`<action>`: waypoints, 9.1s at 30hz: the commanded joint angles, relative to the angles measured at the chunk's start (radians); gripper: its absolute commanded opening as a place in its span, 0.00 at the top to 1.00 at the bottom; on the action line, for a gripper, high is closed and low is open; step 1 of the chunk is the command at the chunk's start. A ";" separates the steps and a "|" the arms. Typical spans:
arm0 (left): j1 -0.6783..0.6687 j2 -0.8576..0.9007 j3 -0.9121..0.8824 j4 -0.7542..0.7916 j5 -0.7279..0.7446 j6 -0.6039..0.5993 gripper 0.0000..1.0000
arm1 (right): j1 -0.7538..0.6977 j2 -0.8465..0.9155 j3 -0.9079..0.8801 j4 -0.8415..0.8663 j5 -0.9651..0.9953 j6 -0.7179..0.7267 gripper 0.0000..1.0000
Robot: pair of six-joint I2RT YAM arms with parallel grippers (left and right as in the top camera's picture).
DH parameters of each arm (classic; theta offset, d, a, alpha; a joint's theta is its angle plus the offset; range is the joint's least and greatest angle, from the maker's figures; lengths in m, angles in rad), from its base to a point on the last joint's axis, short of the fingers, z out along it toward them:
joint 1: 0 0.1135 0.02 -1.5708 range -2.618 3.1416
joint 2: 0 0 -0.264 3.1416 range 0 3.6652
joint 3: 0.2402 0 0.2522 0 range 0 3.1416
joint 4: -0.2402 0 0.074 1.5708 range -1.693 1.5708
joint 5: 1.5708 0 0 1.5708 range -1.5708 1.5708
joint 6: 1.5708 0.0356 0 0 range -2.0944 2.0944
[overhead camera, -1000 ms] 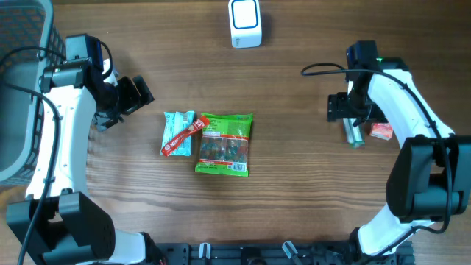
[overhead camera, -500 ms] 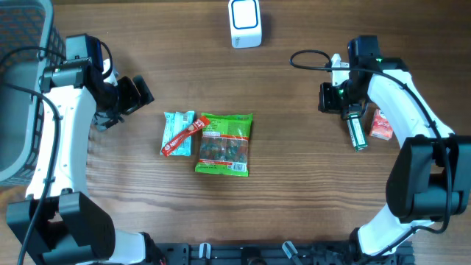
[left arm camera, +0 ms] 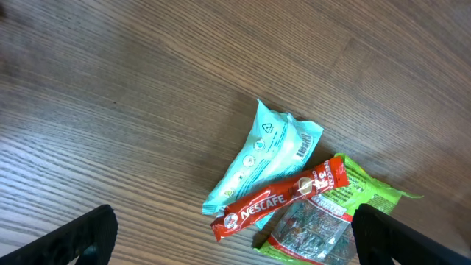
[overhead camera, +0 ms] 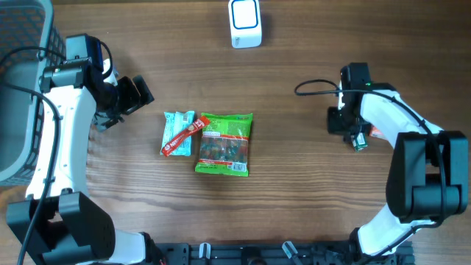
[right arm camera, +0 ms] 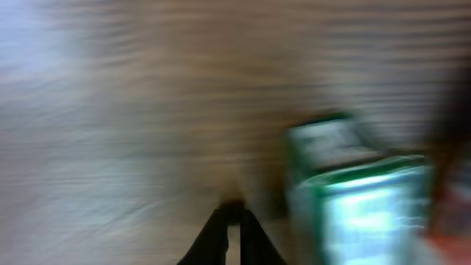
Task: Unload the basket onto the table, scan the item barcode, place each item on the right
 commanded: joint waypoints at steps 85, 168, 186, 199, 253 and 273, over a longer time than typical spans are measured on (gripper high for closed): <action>-0.469 0.150 -0.515 0.584 0.117 -0.297 0.94 | 0.367 0.013 -0.114 0.303 -0.869 0.200 0.00; -0.151 -0.110 -0.151 0.050 0.801 0.422 0.18 | 0.326 -0.354 -0.081 0.967 -1.407 0.772 0.96; -0.211 -0.102 -0.151 0.050 1.025 0.471 0.78 | 0.371 -0.353 -0.082 0.963 -1.230 0.736 0.96; -0.281 -0.102 -0.151 0.050 1.025 0.471 0.96 | 0.371 -0.352 -0.082 0.938 -1.106 0.659 0.96; -0.282 -0.101 -0.151 0.194 0.443 0.283 0.83 | 0.369 -0.448 -0.081 0.753 -0.927 0.394 0.95; -0.048 -0.101 -0.151 0.238 0.177 0.100 0.00 | 0.370 -0.414 0.632 0.016 -0.513 -0.060 0.96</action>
